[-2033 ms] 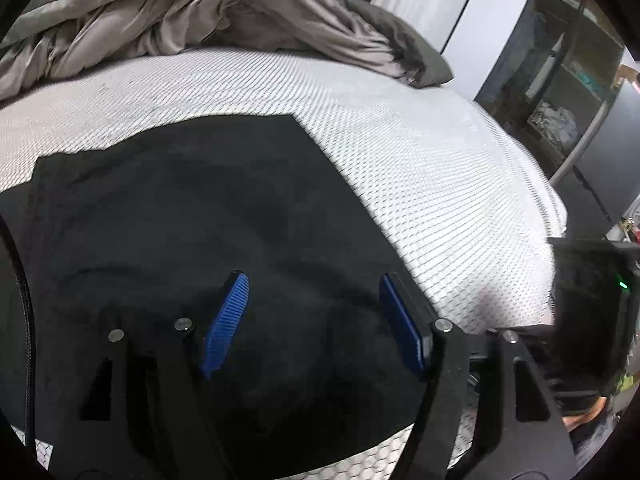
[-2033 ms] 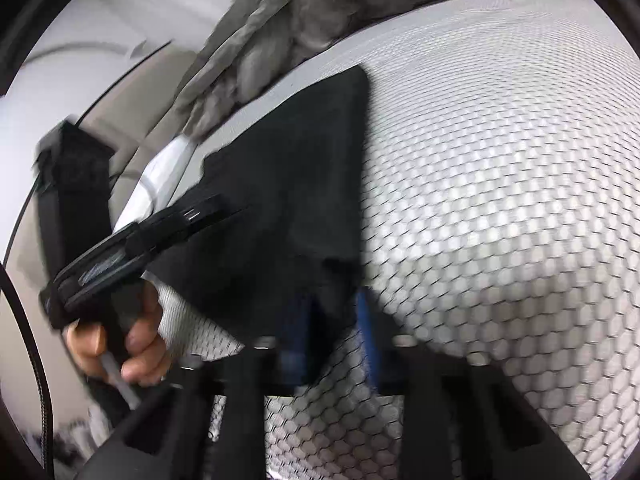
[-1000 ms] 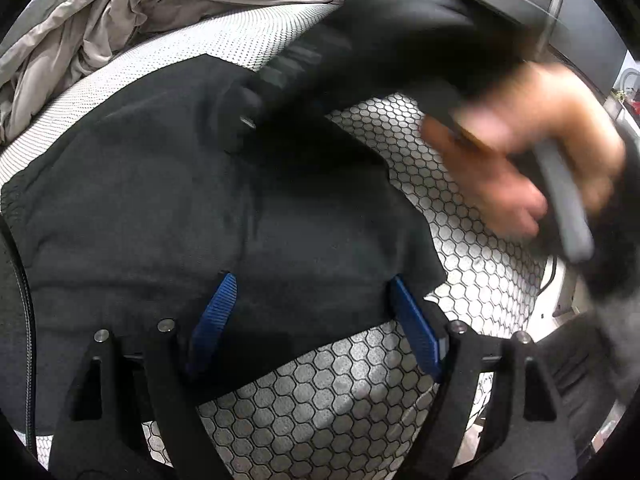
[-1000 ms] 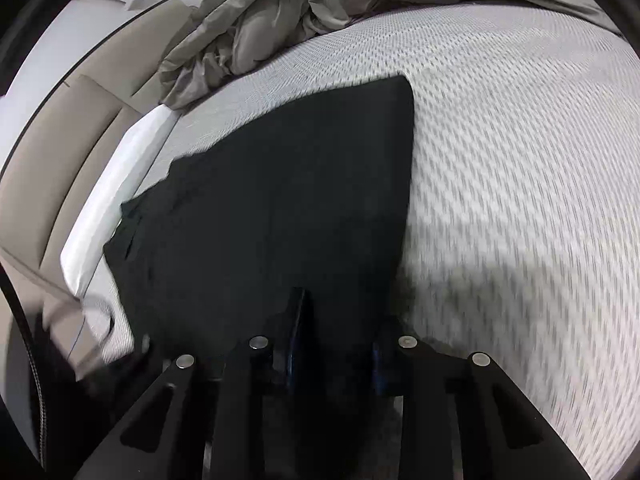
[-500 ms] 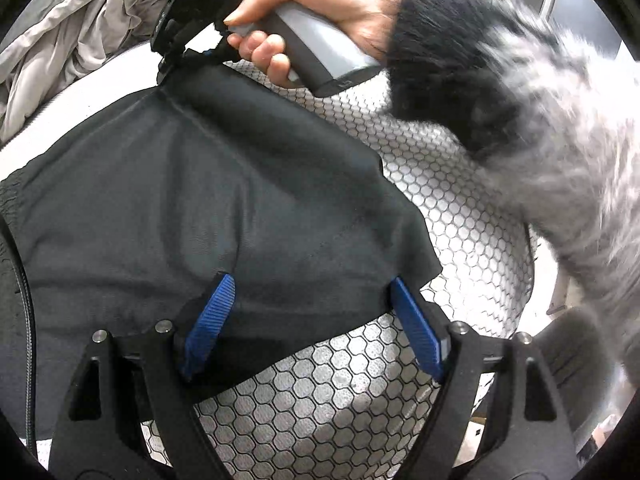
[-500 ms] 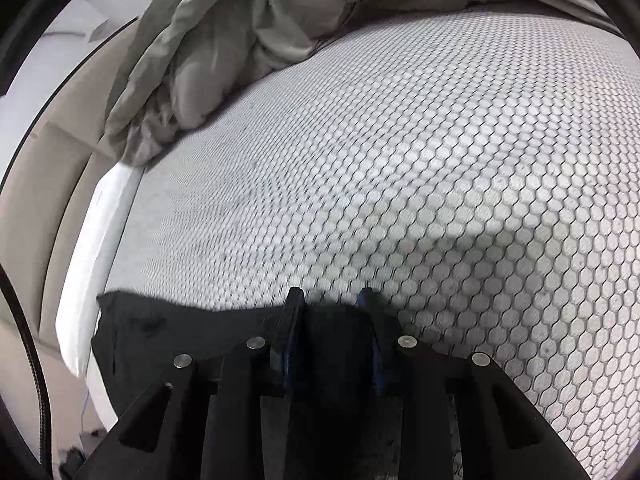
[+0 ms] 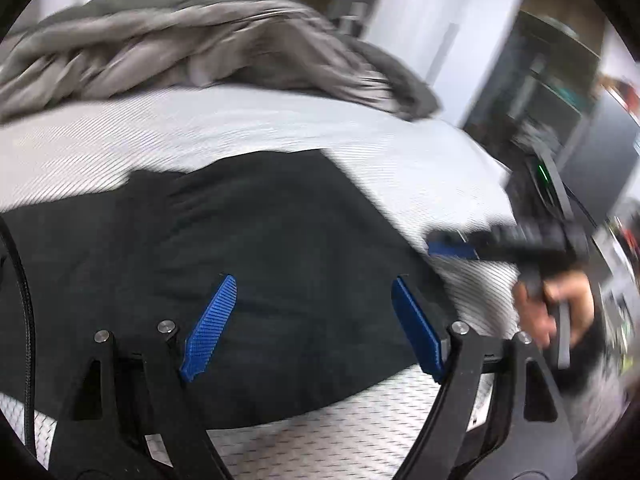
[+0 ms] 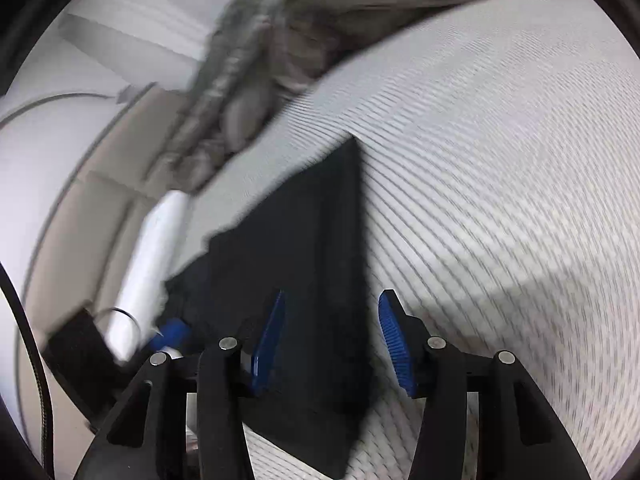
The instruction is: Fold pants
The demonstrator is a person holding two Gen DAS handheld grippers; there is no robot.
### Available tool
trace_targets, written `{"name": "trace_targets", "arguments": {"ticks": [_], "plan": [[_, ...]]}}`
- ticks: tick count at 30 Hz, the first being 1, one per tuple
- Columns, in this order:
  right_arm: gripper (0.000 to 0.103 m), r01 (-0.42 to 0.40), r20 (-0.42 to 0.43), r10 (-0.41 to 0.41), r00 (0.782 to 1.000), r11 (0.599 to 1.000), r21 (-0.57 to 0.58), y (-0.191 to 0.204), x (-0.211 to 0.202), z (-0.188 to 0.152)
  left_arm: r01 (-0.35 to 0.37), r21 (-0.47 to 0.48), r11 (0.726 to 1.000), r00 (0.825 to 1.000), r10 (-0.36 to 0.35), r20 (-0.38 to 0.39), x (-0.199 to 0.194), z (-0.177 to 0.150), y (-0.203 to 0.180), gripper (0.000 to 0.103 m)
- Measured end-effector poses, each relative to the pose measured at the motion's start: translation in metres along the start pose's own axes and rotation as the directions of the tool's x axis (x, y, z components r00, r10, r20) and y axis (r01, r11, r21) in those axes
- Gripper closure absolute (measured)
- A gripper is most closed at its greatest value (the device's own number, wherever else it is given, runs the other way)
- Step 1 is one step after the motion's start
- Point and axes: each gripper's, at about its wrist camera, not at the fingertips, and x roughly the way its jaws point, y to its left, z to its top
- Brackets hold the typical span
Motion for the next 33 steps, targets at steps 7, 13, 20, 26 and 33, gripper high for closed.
{"name": "trace_targets", "arguments": {"ticks": [7, 13, 20, 26, 33], "plan": [[0.093, -0.07, -0.045, 0.068, 0.997, 0.997, -0.043, 0.004, 0.039, 0.012, -0.12, -0.065, 0.991, 0.993, 0.119, -0.024, 0.002, -0.005, 0.044, 0.025], [0.081, 0.076, -0.025, -0.08, 0.996, 0.989, -0.129, 0.019, 0.037, 0.026, -0.169, -0.032, 0.985, 0.985, 0.168, -0.035, 0.012, -0.001, 0.048, 0.025], [0.081, 0.091, 0.138, -0.052, 0.989, 0.951, -0.296, 0.054, -0.012, -0.015, -0.17, 0.093, 0.981, 0.985, 0.172, -0.006, 0.026, 0.004, 0.007, 0.025], [0.081, 0.141, -0.021, -0.172, 0.985, 0.863, -0.485, 0.087, 0.06, -0.042, -0.149, 0.193, 0.97, 0.978, 0.174, -0.119, 0.073, -0.003, -0.004, 0.036], [0.082, 0.291, 0.058, -0.308, 0.95, 0.802, -0.521, 0.047, 0.031, -0.041, -0.162, 0.197, 0.967, 0.971, 0.192, -0.145, 0.05, -0.019, 0.028, 0.054]]}}
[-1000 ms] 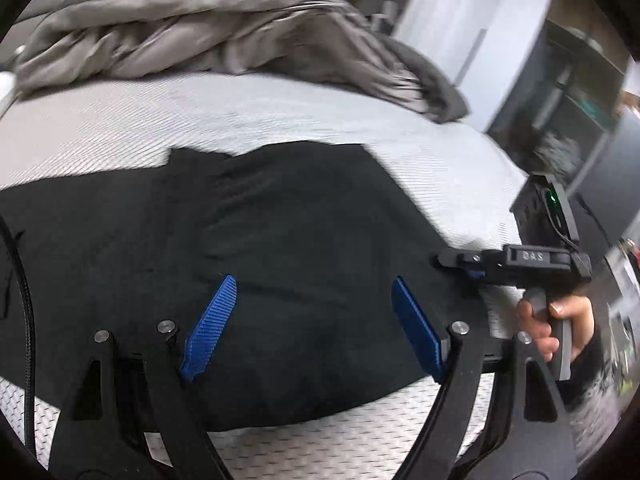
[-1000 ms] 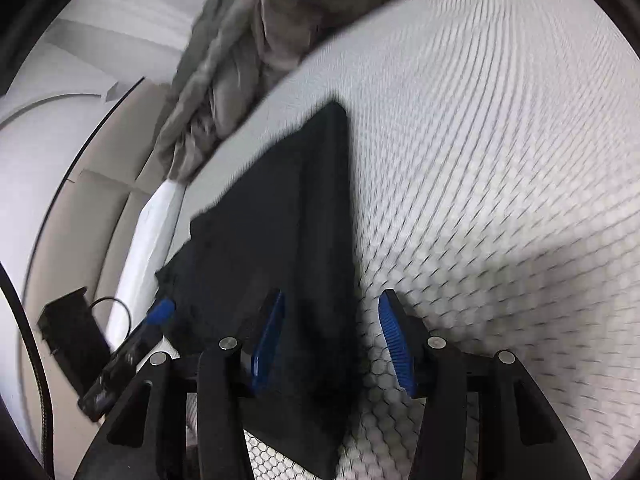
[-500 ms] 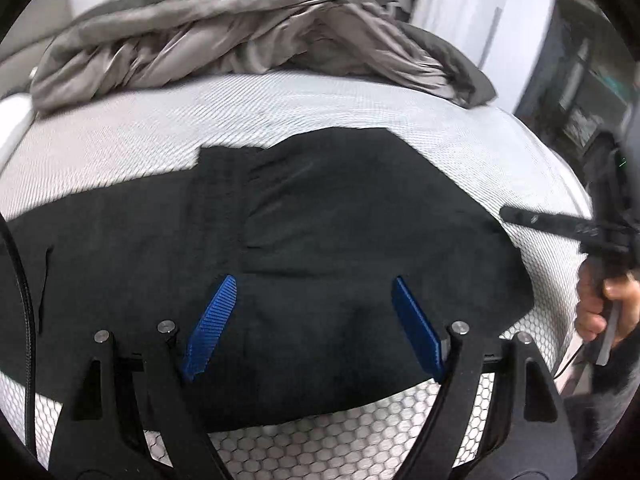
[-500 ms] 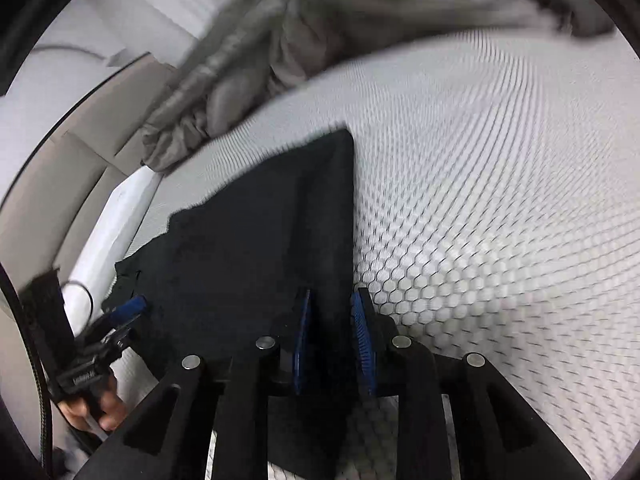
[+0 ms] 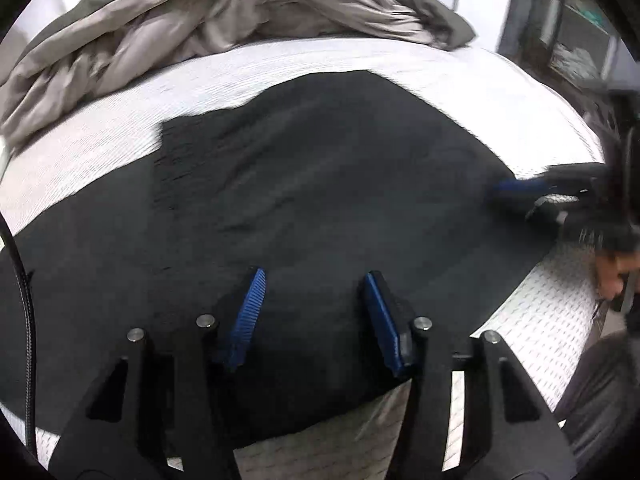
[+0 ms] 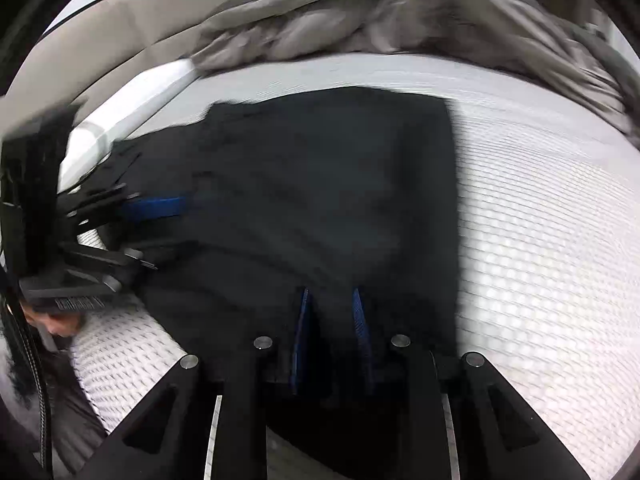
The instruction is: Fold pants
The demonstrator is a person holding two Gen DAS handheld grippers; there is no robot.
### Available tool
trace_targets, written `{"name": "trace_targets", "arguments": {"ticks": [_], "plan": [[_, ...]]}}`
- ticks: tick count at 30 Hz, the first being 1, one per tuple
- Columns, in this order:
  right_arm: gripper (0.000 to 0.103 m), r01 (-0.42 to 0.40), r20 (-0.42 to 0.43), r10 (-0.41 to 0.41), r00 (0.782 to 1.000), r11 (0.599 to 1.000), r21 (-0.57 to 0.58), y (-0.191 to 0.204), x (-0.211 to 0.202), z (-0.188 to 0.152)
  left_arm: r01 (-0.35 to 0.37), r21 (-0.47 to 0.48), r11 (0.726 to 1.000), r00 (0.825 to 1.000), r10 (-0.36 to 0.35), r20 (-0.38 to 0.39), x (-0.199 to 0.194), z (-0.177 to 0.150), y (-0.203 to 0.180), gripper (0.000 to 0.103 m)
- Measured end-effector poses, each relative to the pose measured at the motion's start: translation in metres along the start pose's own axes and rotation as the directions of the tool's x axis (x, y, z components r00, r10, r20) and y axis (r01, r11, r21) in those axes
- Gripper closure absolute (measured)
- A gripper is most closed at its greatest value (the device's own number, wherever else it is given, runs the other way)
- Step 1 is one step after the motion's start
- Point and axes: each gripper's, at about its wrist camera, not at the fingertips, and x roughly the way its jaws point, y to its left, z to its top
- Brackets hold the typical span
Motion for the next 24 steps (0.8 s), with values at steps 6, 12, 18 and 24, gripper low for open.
{"name": "trace_targets", "arguments": {"ticks": [6, 12, 18, 24], "plan": [[0.082, -0.021, 0.086, 0.013, 0.996, 0.996, 0.082, -0.015, -0.028, -0.001, 0.033, -0.04, 0.999, 0.997, -0.03, 0.072, -0.028, 0.002, 0.003, 0.054], [0.08, -0.142, 0.004, 0.142, 0.99, 0.988, -0.054, 0.045, 0.006, 0.009, 0.09, 0.036, 0.995, 0.996, -0.09, -0.017, 0.001, 0.007, -0.026, 0.047], [0.081, -0.049, -0.006, 0.048, 0.999, 0.992, -0.113, 0.012, -0.004, -0.024, 0.14, 0.084, 0.987, 0.99, -0.137, -0.031, -0.009, -0.015, -0.014, 0.047], [0.08, -0.035, 0.036, 0.035, 0.999, 0.999, 0.001, -0.011, -0.027, -0.019, 0.13, 0.032, 0.991, 0.992, -0.13, 0.003, -0.026, -0.01, -0.005, 0.047]]}}
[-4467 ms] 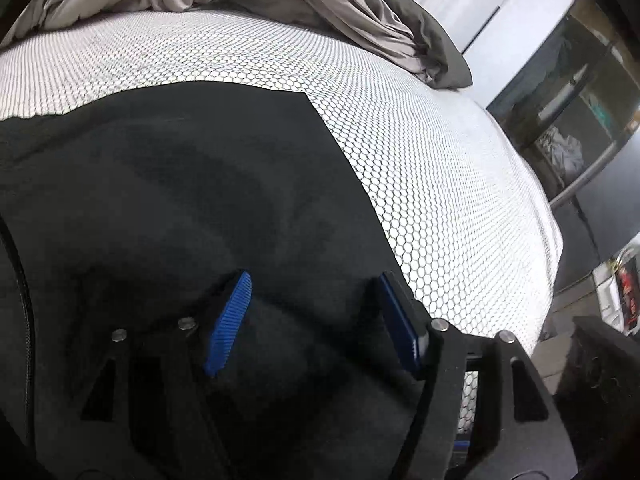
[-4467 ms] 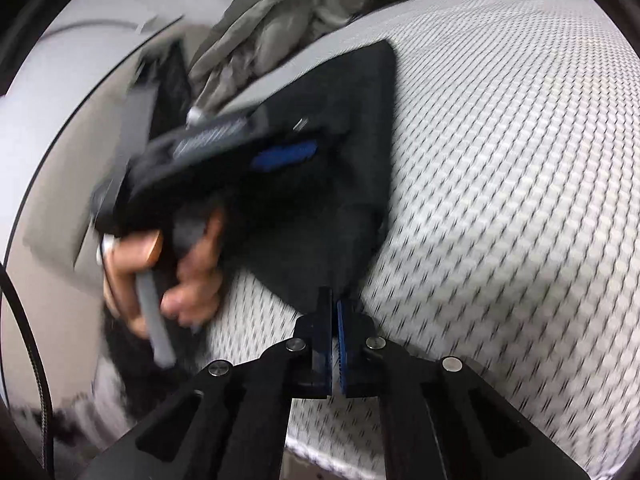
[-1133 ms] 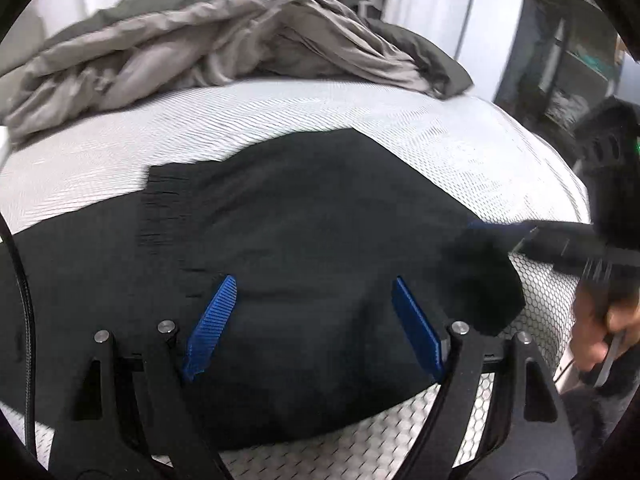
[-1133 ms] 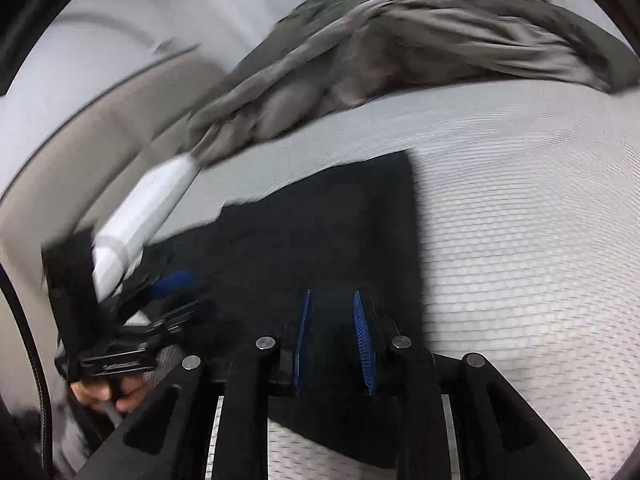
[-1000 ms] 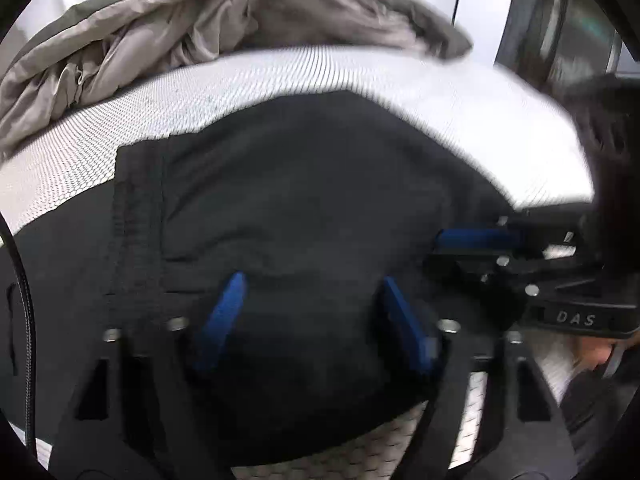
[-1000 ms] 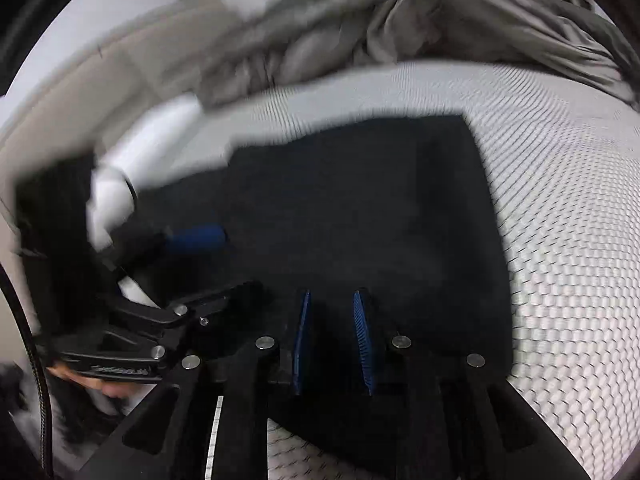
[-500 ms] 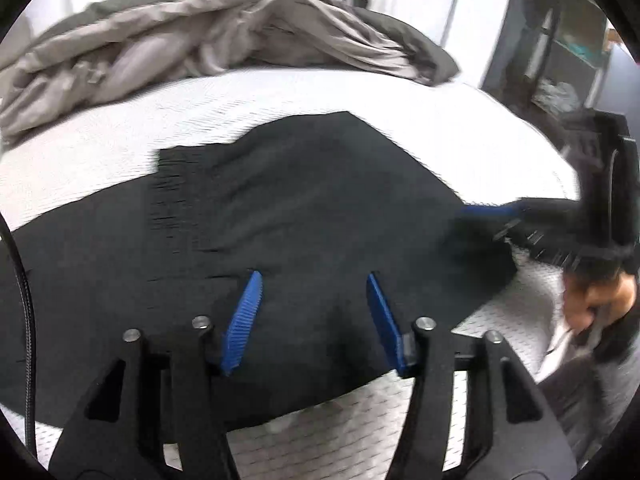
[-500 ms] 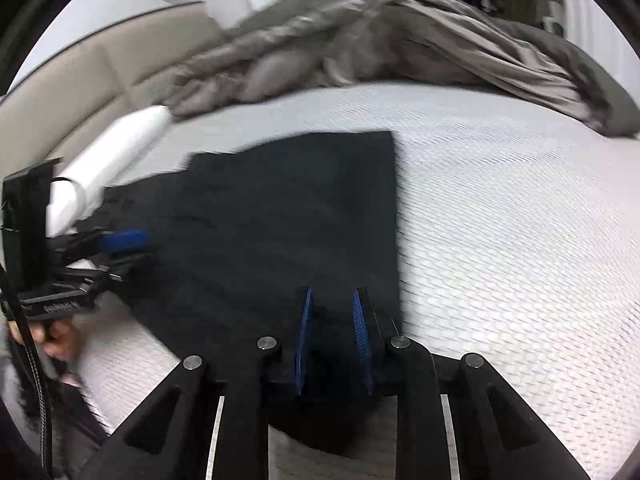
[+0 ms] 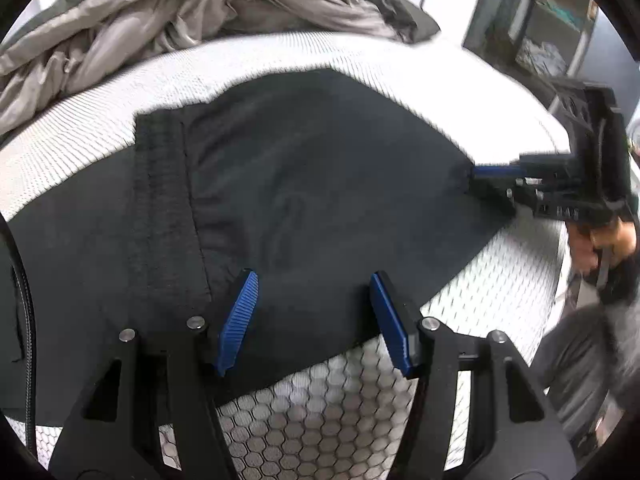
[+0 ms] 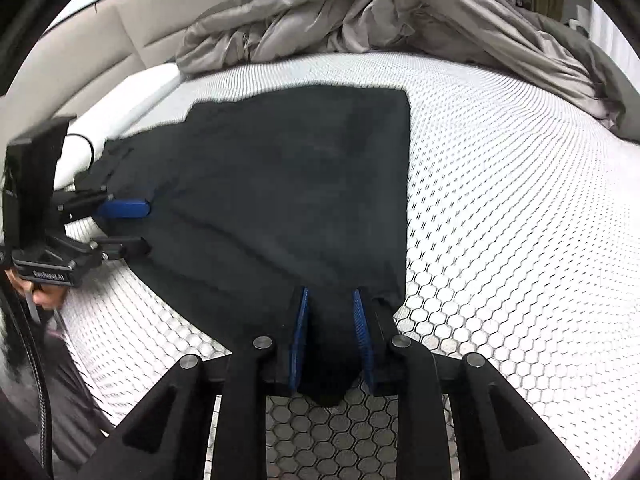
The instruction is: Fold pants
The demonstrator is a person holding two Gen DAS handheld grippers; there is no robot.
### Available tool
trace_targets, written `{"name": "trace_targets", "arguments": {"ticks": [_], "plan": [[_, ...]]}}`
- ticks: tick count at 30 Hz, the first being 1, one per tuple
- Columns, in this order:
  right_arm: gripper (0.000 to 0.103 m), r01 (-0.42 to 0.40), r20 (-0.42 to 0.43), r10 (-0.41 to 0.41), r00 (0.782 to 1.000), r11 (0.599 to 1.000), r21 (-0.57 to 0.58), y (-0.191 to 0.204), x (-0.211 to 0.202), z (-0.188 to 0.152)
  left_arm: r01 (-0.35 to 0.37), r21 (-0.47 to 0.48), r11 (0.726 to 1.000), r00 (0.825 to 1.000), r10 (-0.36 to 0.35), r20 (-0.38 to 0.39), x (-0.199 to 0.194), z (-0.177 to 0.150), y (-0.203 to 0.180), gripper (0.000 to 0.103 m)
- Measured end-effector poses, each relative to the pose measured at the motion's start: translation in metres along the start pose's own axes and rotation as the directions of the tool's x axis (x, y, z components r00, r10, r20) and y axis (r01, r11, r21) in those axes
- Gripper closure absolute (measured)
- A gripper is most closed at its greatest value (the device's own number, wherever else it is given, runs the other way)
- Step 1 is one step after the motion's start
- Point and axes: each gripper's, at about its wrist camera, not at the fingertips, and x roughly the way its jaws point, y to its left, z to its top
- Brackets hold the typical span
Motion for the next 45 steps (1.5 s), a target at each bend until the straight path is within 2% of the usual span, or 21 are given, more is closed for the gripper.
{"name": "trace_targets", "arguments": {"ticks": [2, 4, 8, 10, 12, 13, 14, 17, 20, 23, 25, 27, 28, 30, 32, 33, 34, 37, 40, 42, 45], "plan": [[0.079, -0.027, 0.048, 0.026, 0.998, 1.0, 0.014, 0.009, -0.003, 0.012, 0.021, -0.055, 0.998, 0.998, -0.018, 0.059, -0.003, 0.014, 0.003, 0.047], [0.078, -0.044, 0.062, 0.043, 0.997, 0.999, 0.016, 0.027, 0.01, 0.028, 0.02, -0.085, 0.996, 0.998, -0.014, 0.063, 0.007, 0.027, 0.003, 0.047], [0.078, -0.034, -0.005, 0.033, 0.999, 0.998, -0.053, 0.046, 0.046, 0.038, -0.086, -0.064, 0.994, 0.996, 0.087, 0.005, 0.042, 0.037, 0.009, 0.047], [0.078, -0.02, -0.035, 0.017, 0.999, 0.994, -0.107, 0.051, 0.063, 0.038, -0.051, -0.079, 0.996, 0.999, 0.052, 0.009, 0.045, 0.038, 0.017, 0.048], [0.078, 0.031, -0.025, -0.034, 0.999, 0.994, -0.103, 0.035, 0.058, 0.037, -0.025, -0.076, 0.997, 1.0, 0.026, 0.012, 0.037, 0.032, 0.027, 0.048], [0.078, 0.09, -0.021, -0.092, 0.995, 0.992, -0.09, 0.02, 0.052, 0.033, -0.04, -0.074, 0.996, 0.999, 0.041, 0.013, 0.033, 0.028, 0.031, 0.051], [0.078, 0.105, -0.017, -0.106, 0.994, 0.992, -0.072, 0.008, 0.047, 0.029, -0.041, -0.079, 0.996, 0.999, 0.042, 0.013, 0.03, 0.023, 0.035, 0.053], [0.078, 0.081, -0.003, -0.081, 0.997, 0.997, -0.017, -0.011, 0.032, 0.019, -0.057, -0.067, 0.996, 0.998, 0.058, 0.018, 0.02, 0.018, 0.036, 0.053], [0.077, 0.063, 0.044, -0.062, 0.997, 0.998, -0.023, -0.003, 0.017, 0.024, -0.105, -0.014, 0.994, 0.993, 0.106, 0.056, 0.01, 0.023, 0.027, 0.053], [0.072, 0.003, 0.093, -0.003, 0.996, 1.0, -0.004, 0.013, 0.018, 0.044, -0.091, -0.054, 0.994, 0.991, 0.096, 0.092, 0.012, 0.039, 0.028, 0.053], [0.067, -0.017, 0.069, 0.018, 0.997, 1.0, -0.016, 0.029, 0.033, 0.058, -0.083, -0.102, 0.991, 0.993, 0.091, 0.074, 0.024, 0.05, 0.031, 0.053], [0.066, -0.024, -0.004, 0.024, 1.0, 0.999, -0.046, 0.041, 0.055, 0.06, -0.11, -0.115, 0.987, 0.993, 0.114, 0.026, 0.046, 0.056, 0.032, 0.053], [0.066, -0.004, -0.042, 0.001, 0.999, 0.998, -0.069, 0.044, 0.068, 0.058, -0.132, -0.104, 0.986, 0.991, 0.133, 0.007, 0.056, 0.057, 0.032, 0.053], [0.067, 0.022, -0.048, -0.029, 0.998, 0.991, -0.132, 0.046, 0.073, 0.053, -0.128, -0.086, 0.988, 0.992, 0.128, 0.003, 0.061, 0.056, 0.034, 0.053], [0.067, 0.115, -0.034, -0.123, 0.992, 0.978, -0.174, 0.035, 0.064, 0.049, -0.101, -0.09, 0.991, 0.995, 0.102, 0.013, 0.056, 0.055, 0.04, 0.054], [0.067, 0.19, -0.019, -0.197, 0.98, 0.964, -0.186, 0.025, 0.059, 0.045, -0.083, -0.093, 0.992, 0.996, 0.085, 0.022, 0.052, 0.051, 0.043, 0.054], [0.067, 0.213, -0.018, -0.22, 0.975, 0.96, -0.182, 0.014, 0.054, 0.04, -0.075, -0.096, 0.993, 0.997, 0.078, 0.027, 0.049, 0.047, 0.045, 0.054], [0.066, 0.236, 0.016, -0.236, 0.972, 0.96, -0.151, -0.007, 0.04, 0.027, -0.084, -0.093, 0.992, 0.996, 0.087, 0.029, 0.04, 0.04, 0.045, 0.054], [0.066, 0.229, 0.059, -0.222, 0.973, 0.964, -0.133, -0.017, 0.017, 0.022, -0.134, -0.098, 0.986, 0.99, 0.138, 0.034, 0.028, 0.044, 0.04, 0.054], [0.066, 0.202, 0.081, -0.196, 0.977, 0.976, -0.082, -0.019, 0.003, 0.024, -0.124, -0.135, 0.983, 0.989, 0.133, 0.058, 0.023, 0.053, 0.042, 0.054], [0.065, 0.131, 0.083, -0.128, 0.988, 0.991, -0.031, -0.006, 0.001, 0.049, -0.092, -0.197, 0.976, 0.99, 0.111, 0.084, 0.025, 0.07, 0.051, 0.054]]}}
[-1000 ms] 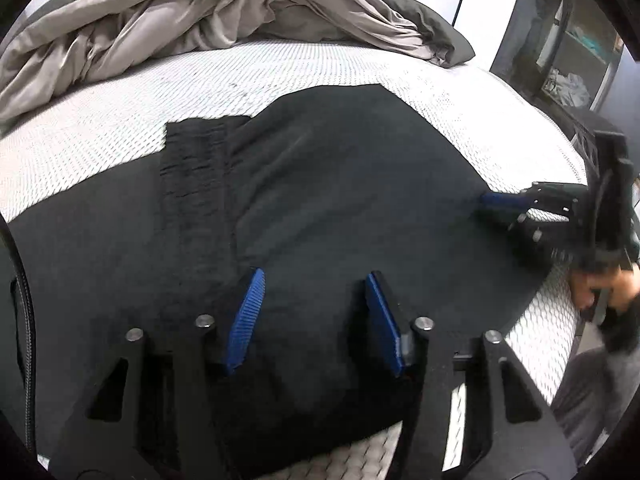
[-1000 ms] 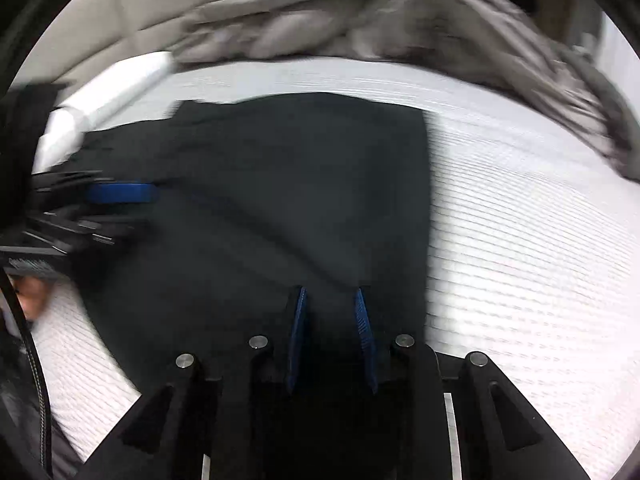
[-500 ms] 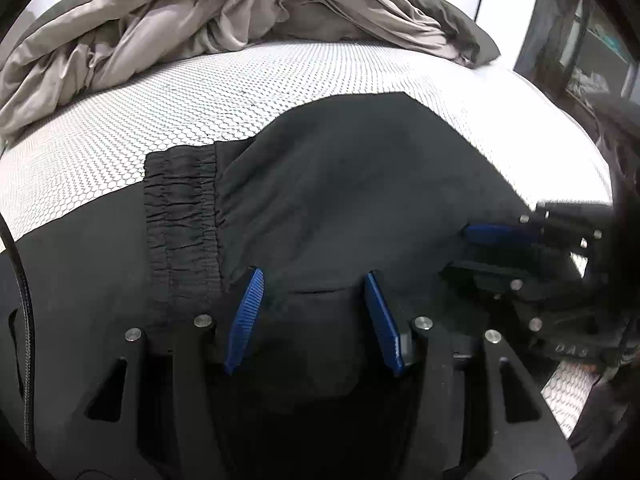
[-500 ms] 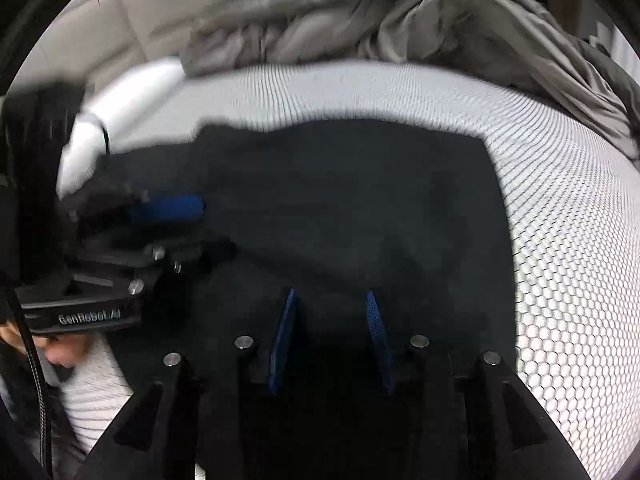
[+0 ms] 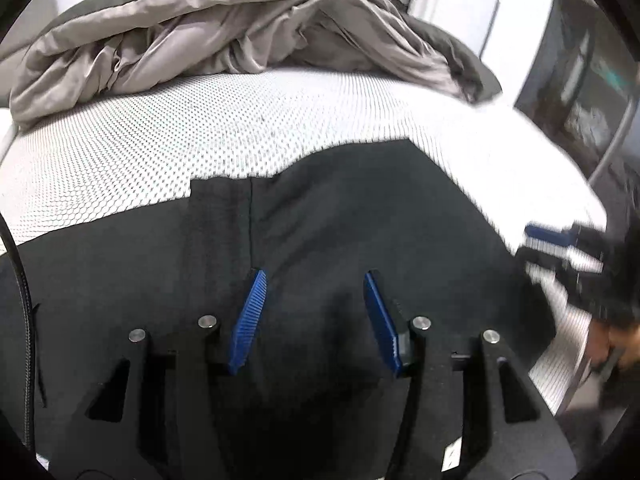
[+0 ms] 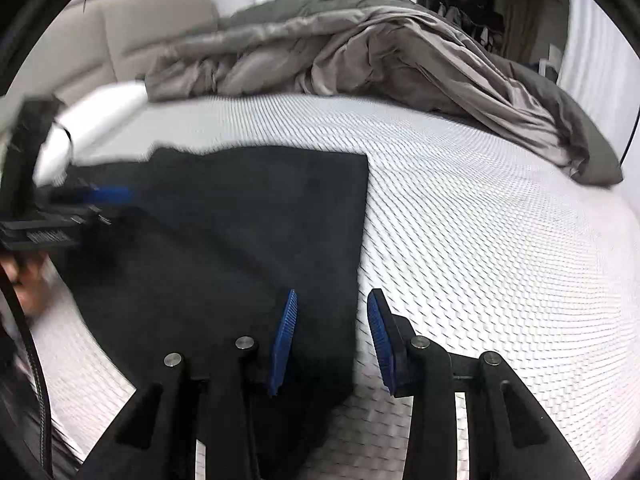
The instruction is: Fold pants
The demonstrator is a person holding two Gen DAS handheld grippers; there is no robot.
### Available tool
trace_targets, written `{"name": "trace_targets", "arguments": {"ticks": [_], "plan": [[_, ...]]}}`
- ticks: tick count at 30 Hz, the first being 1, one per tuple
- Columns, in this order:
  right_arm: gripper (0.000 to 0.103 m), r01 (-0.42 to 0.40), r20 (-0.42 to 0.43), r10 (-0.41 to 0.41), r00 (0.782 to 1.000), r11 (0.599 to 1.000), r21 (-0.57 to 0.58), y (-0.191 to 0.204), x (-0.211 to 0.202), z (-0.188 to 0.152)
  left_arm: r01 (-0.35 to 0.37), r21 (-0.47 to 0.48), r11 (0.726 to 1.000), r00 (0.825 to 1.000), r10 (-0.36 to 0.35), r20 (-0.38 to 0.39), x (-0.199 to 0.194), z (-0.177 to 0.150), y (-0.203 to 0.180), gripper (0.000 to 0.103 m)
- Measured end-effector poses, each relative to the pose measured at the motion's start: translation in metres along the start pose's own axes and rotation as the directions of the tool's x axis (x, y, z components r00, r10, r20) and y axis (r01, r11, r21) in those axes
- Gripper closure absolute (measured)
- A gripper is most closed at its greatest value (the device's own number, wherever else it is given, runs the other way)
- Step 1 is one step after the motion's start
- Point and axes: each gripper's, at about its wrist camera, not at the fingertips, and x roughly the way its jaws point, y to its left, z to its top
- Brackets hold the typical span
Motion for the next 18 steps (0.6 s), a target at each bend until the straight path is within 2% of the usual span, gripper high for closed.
{"name": "trace_targets", "arguments": {"ticks": [2, 4, 7, 9, 11, 14, 15, 16, 17, 18], "plan": [[0.064, -0.028, -0.027, 0.027, 0.999, 1.0, -0.01, 0.023, 0.012, 0.02, 0.012, -0.023, 1.0, 1.0, -0.012, -0.008, 0.011, 0.007, 0.003, 0.054], [0.064, -0.023, -0.063, 0.019, 0.998, 0.997, -0.07, 0.044, 0.031, 0.035, 0.0, -0.032, 0.999, 0.999, -0.002, -0.051, 0.026, 0.009, 0.004, 0.054], [0.064, -0.034, -0.109, 0.024, 0.994, 0.995, -0.093, 0.066, 0.061, 0.037, -0.004, 0.007, 1.0, 0.998, 0.004, -0.062, 0.036, 0.008, 0.003, 0.054], [0.063, -0.037, -0.139, 0.024, 0.99, 0.995, -0.093, 0.067, 0.082, 0.031, 0.011, 0.019, 1.0, 0.998, -0.009, -0.067, 0.037, 0.008, 0.006, 0.054], [0.062, -0.022, -0.137, -0.003, 0.991, 0.983, -0.184, 0.068, 0.094, 0.027, 0.029, 0.021, 0.999, 0.997, -0.028, -0.072, 0.037, 0.007, 0.009, 0.054], [0.058, 0.107, -0.116, -0.138, 0.984, 0.965, -0.24, 0.053, 0.087, 0.027, 0.032, 0.052, 0.998, 0.997, -0.028, -0.074, 0.036, 0.005, 0.008, 0.054], [0.058, 0.149, -0.112, -0.178, 0.978, 0.962, -0.23, 0.044, 0.086, 0.026, 0.022, 0.057, 0.998, 0.997, -0.018, -0.076, 0.036, 0.005, 0.007, 0.054], [0.058, 0.16, -0.12, -0.184, 0.976, 0.969, -0.188, 0.03, 0.086, 0.024, -0.019, 0.07, 0.997, 0.996, 0.025, -0.081, 0.035, 0.004, 0.005, 0.054], [0.058, 0.144, -0.122, -0.163, 0.979, 0.978, -0.152, 0.021, 0.084, 0.023, -0.051, 0.08, 0.995, 0.995, 0.058, -0.085, 0.034, 0.003, 0.004, 0.054], [0.058, 0.127, -0.116, -0.142, 0.983, 0.984, -0.125, 0.016, 0.081, 0.023, -0.054, 0.08, 0.995, 0.995, 0.061, -0.082, 0.031, 0.002, 0.004, 0.054]]}}
